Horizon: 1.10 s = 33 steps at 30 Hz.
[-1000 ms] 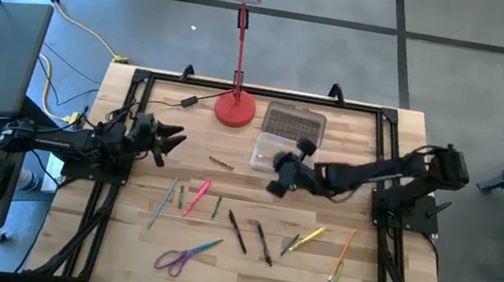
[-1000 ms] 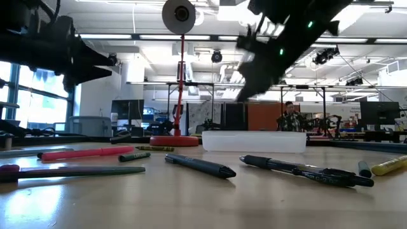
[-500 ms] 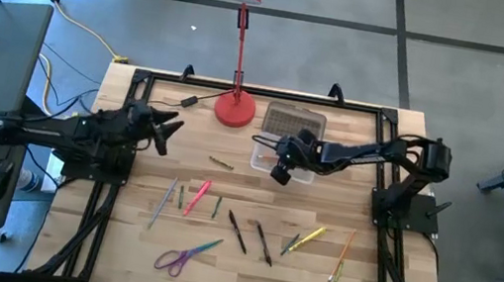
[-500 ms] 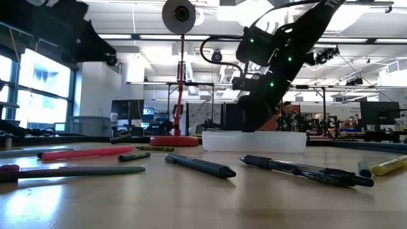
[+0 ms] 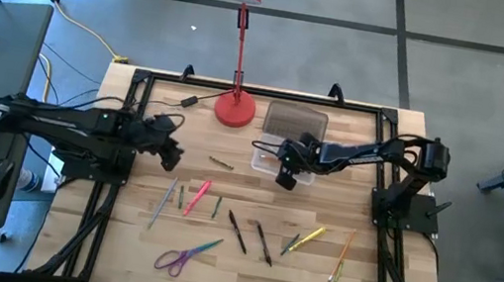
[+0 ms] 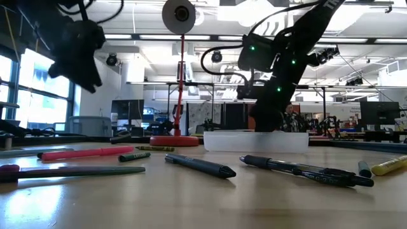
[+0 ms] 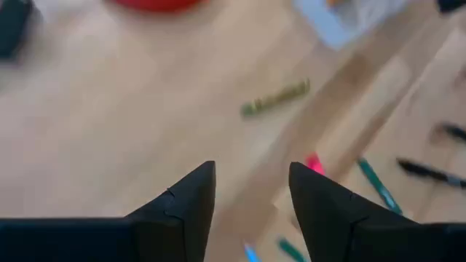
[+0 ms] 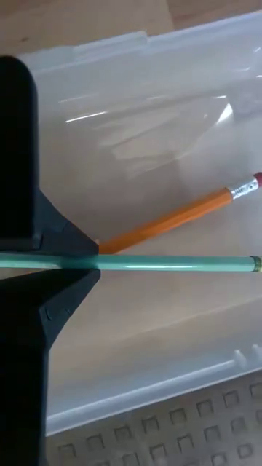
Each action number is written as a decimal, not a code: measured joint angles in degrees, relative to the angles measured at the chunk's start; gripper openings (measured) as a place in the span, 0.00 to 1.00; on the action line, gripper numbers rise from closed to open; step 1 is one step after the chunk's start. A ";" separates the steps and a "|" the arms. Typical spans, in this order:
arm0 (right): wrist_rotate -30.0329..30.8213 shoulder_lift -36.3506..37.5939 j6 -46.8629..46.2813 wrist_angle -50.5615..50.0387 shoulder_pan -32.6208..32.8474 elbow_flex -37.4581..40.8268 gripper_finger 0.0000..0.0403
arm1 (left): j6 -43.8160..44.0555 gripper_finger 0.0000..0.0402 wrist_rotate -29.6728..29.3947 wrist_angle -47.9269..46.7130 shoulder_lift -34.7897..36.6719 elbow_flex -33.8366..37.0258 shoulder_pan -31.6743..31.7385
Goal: Pick & place school supplies into a supply box
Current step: Put the light blue pencil into the black supply box, then put the blue pencil into the black supply box
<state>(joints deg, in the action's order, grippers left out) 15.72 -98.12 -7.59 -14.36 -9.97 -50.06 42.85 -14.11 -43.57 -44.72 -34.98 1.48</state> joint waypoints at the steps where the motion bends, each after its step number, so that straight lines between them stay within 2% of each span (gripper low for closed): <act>1: 0.46 0.00 0.90 0.31 0.05 0.00 0.05 | 1.61 0.52 1.68 -0.70 -1.10 0.00 0.00; 8: 0.74 -0.01 7.66 4.56 0.05 0.00 0.15 | 10.07 0.52 12.37 -6.99 -8.40 0.07 -0.12; 15: 0.86 -0.01 8.08 5.33 0.18 0.00 0.26 | 16.27 0.52 17.45 -5.87 -14.41 0.07 -5.40; 23: 4.72 -0.01 5.74 6.11 0.27 -1.31 0.29 | 28.09 0.52 15.02 -5.29 -21.41 0.07 -13.47; 33: 1.57 0.03 4.82 6.70 0.69 -5.66 0.29 | 37.77 0.52 14.14 2.19 -34.00 -0.20 -21.60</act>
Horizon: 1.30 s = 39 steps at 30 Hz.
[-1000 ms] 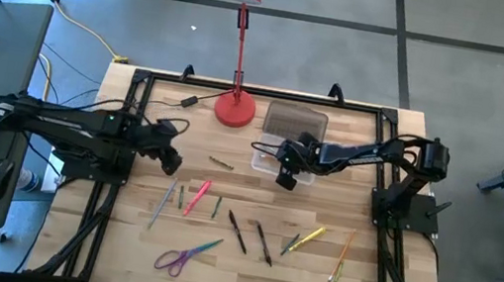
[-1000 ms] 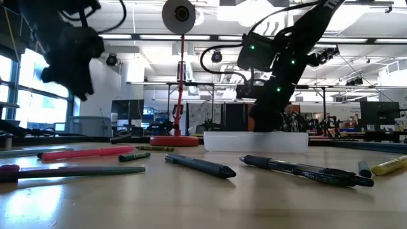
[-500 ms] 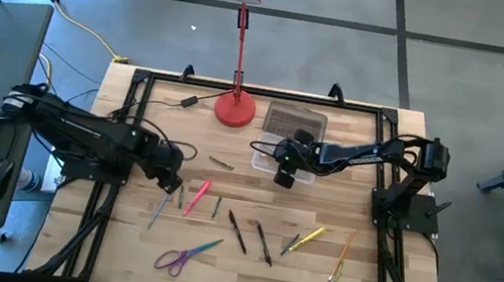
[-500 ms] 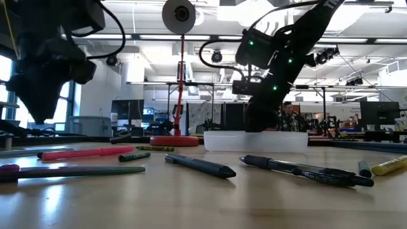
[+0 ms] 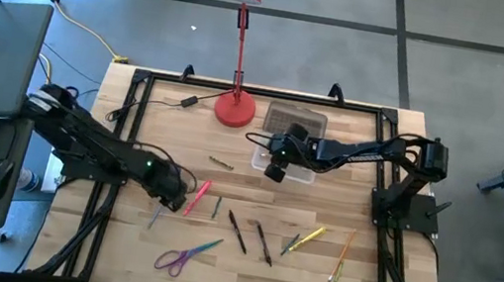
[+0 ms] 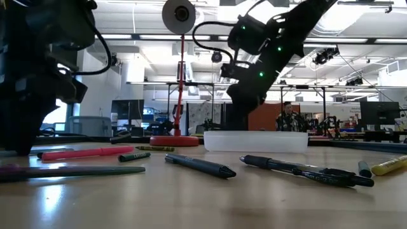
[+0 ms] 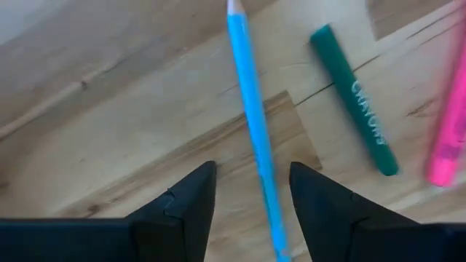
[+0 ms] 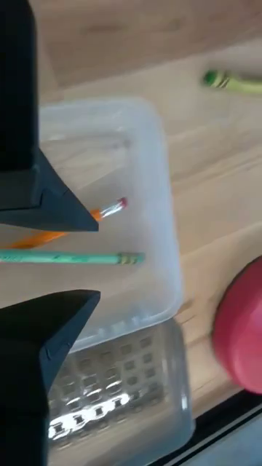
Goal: Pick & place school supplies into a supply box
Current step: Put the blue pencil into the black supply box
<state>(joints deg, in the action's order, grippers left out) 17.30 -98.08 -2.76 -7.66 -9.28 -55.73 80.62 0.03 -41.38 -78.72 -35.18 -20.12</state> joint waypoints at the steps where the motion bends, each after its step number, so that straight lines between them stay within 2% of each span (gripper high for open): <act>1: -0.06 0.00 0.00 -0.18 0.22 -0.27 0.29 | 0.65 0.52 -0.64 0.13 -0.99 -0.07 -0.61; 4: -0.12 0.00 0.12 -0.07 1.11 -0.76 0.29 | 2.03 0.49 -2.91 0.17 -3.28 -0.15 -2.15; 6: -0.13 0.00 0.20 -0.13 1.66 -0.81 0.29 | 2.37 0.44 -4.85 0.05 -3.63 -0.19 -2.73; 8: -0.16 0.00 0.25 -0.19 2.02 -0.81 0.29 | 2.32 0.35 -6.50 0.25 -3.69 -0.17 -3.09; 12: -0.13 0.00 0.26 -0.22 1.94 -0.81 0.29 | 0.52 0.10 -8.78 0.34 -3.69 -0.09 -2.93; 14: -0.09 0.00 0.26 -0.17 1.92 -0.81 0.29 | -0.47 0.04 -9.98 0.28 -3.70 -0.08 -2.93; 18: -0.16 0.00 0.26 -0.10 1.97 -0.81 0.29 | -0.14 0.07 -12.04 0.13 -3.62 0.10 -2.82; 21: -0.31 0.00 0.26 -0.11 1.97 -0.81 0.29 | 0.19 0.04 -13.58 -0.37 -2.65 0.28 -2.77; 23: -0.76 0.00 0.24 -0.04 1.97 -0.81 0.29 | 0.18 0.02 -17.02 -0.80 -1.39 0.47 -2.68; 28: -5.78 0.59 -0.06 0.24 1.96 -0.81 0.29 | 0.50 0.04 -20.61 -1.11 2.88 0.30 -1.95; 35: -14.54 6.73 -5.85 0.20 2.26 -0.81 0.29 | -9.76 0.03 -21.06 0.34 5.27 -1.51 4.08; 39: -14.72 10.27 -7.26 -0.16 4.43 -0.81 0.29 | -14.30 0.05 -20.06 1.81 5.29 -1.55 7.66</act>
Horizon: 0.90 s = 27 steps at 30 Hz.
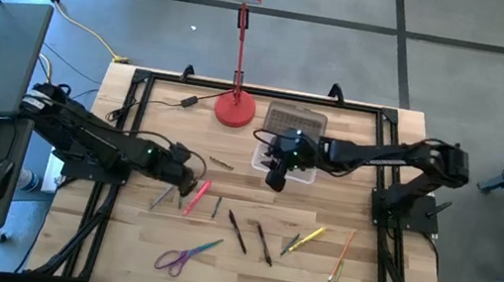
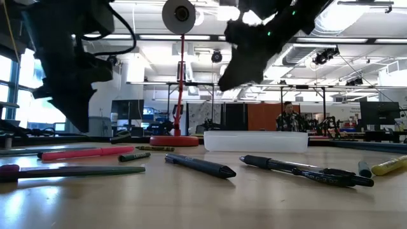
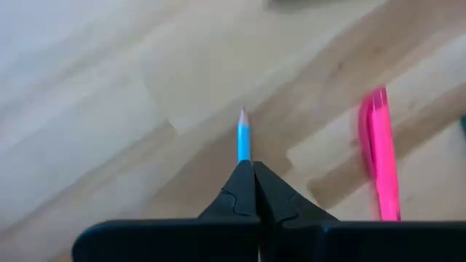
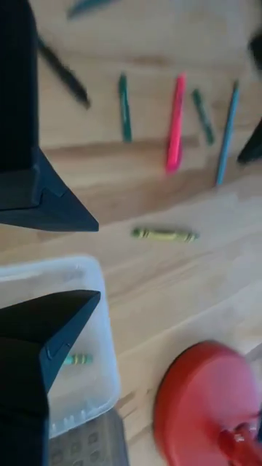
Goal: Pick & place school supplies into a supply box
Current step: Put the blue pencil into the black supply box
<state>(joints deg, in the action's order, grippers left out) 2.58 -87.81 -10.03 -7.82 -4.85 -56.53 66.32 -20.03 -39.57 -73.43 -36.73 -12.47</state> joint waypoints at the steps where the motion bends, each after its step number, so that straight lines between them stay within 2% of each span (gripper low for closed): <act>1: 0.48 0.71 0.12 -0.02 0.78 0.00 0.29 | -0.32 0.05 -0.02 0.06 0.00 -0.02 0.29; 5: 2.92 1.79 3.12 -0.06 3.93 0.00 0.29 | -0.54 0.07 -0.77 0.64 0.80 -0.02 0.07; 10: 4.90 1.79 5.97 -0.16 6.44 0.00 0.29 | -0.56 0.15 1.68 0.47 0.92 -0.11 -1.83; 15: 5.00 1.79 6.13 -0.08 7.18 0.00 0.29 | 4.70 0.24 2.87 0.48 0.95 -0.11 -7.79; 18: 5.00 1.79 6.13 -0.08 7.16 0.00 0.29 | 7.07 0.28 -3.31 -1.53 2.84 -0.13 -12.47; 22: 5.93 1.79 6.42 0.19 6.75 0.00 0.29 | 12.91 0.30 -17.56 -4.62 3.86 0.08 -18.06; 24: 6.42 1.79 7.14 0.58 6.55 0.00 0.29 | 13.67 0.31 -24.71 -3.21 4.02 0.91 -21.21; 27: 6.77 1.79 8.88 2.28 6.30 0.02 0.29 | 17.26 0.31 -27.95 -0.78 3.22 3.97 -24.22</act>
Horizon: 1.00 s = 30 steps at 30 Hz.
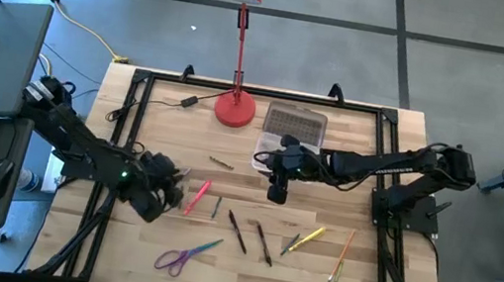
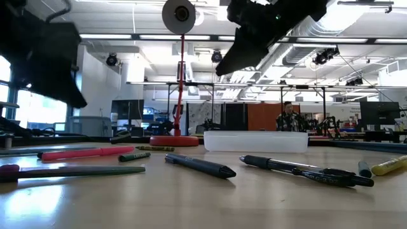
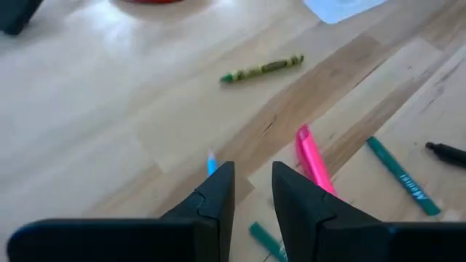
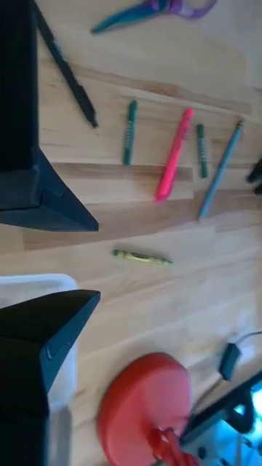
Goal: Pick & place school supplies into a supply box
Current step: Put the blue pencil into the black supply box
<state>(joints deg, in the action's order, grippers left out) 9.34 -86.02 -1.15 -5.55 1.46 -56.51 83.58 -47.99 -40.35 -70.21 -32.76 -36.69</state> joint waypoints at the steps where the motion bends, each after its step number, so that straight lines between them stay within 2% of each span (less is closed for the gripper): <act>1: 0.04 0.00 0.15 0.63 -0.09 0.00 0.29 | 1.43 0.31 0.13 2.16 -0.92 1.22 -0.54; 8: -0.02 0.00 3.35 2.21 -0.44 0.02 0.29 | 12.23 0.31 1.16 10.45 -5.69 9.60 -2.72; 12: -0.05 0.00 4.71 2.95 -0.44 0.02 0.29 | 11.69 0.31 -0.34 17.23 -7.96 11.01 -2.75; 30: -1.35 0.00 5.09 0.66 -0.44 0.02 0.29 | 11.12 0.31 0.48 17.07 -11.90 11.10 -2.71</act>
<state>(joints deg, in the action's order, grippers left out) 8.00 -86.02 3.93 -4.88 1.02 -56.49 94.70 -47.51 -23.27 -82.11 -21.66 -39.40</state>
